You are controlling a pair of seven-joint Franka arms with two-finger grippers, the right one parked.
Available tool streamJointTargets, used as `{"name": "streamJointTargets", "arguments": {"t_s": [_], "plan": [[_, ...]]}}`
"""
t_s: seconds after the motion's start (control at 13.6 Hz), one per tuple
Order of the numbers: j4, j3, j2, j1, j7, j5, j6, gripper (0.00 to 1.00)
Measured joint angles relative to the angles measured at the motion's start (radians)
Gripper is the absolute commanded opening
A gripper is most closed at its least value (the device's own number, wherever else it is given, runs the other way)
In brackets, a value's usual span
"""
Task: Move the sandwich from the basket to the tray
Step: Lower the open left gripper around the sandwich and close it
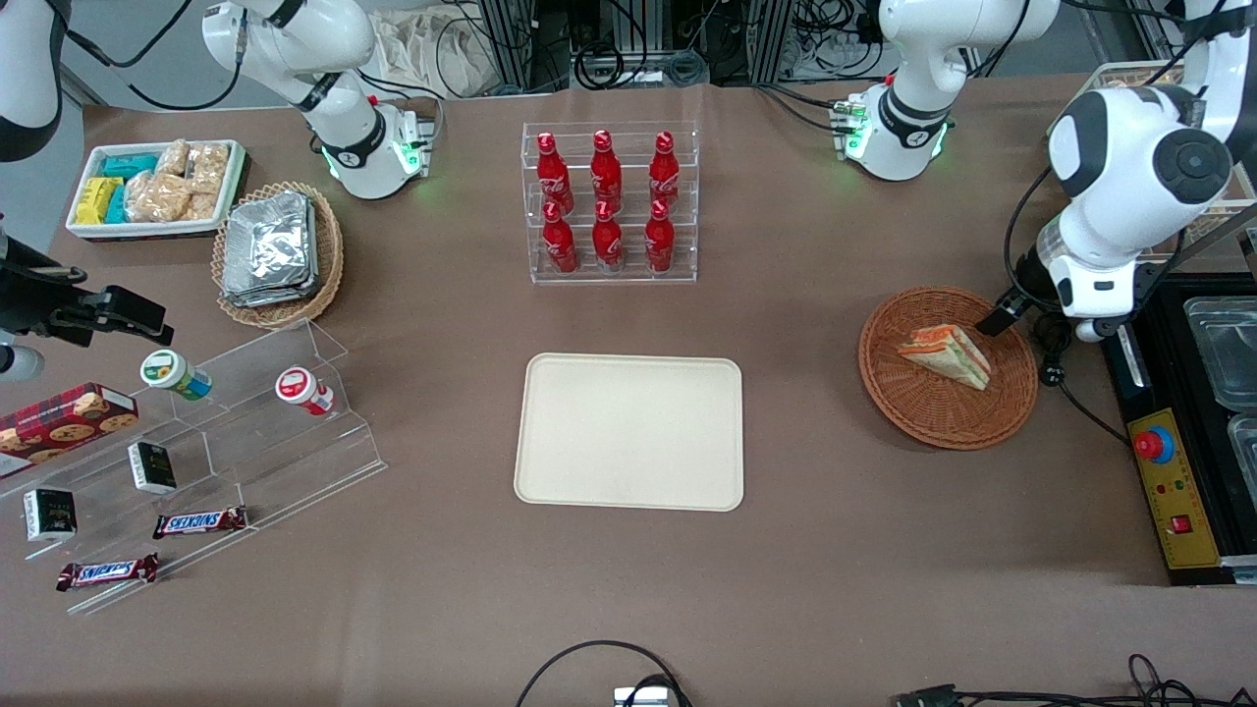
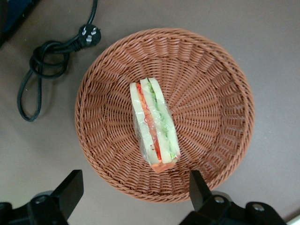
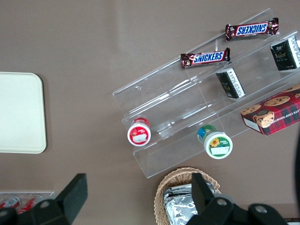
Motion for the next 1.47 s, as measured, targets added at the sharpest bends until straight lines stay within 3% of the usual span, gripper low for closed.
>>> {"name": "streamJointTargets", "arguments": {"t_s": [0.59,1.47], "plan": [[-0.085,0.0,0.108,0.0,-0.103,0.0,0.22,1.0],[-0.126,-0.008,0.248,-0.013,-0.199,0.0,0.419,0.98]]}}
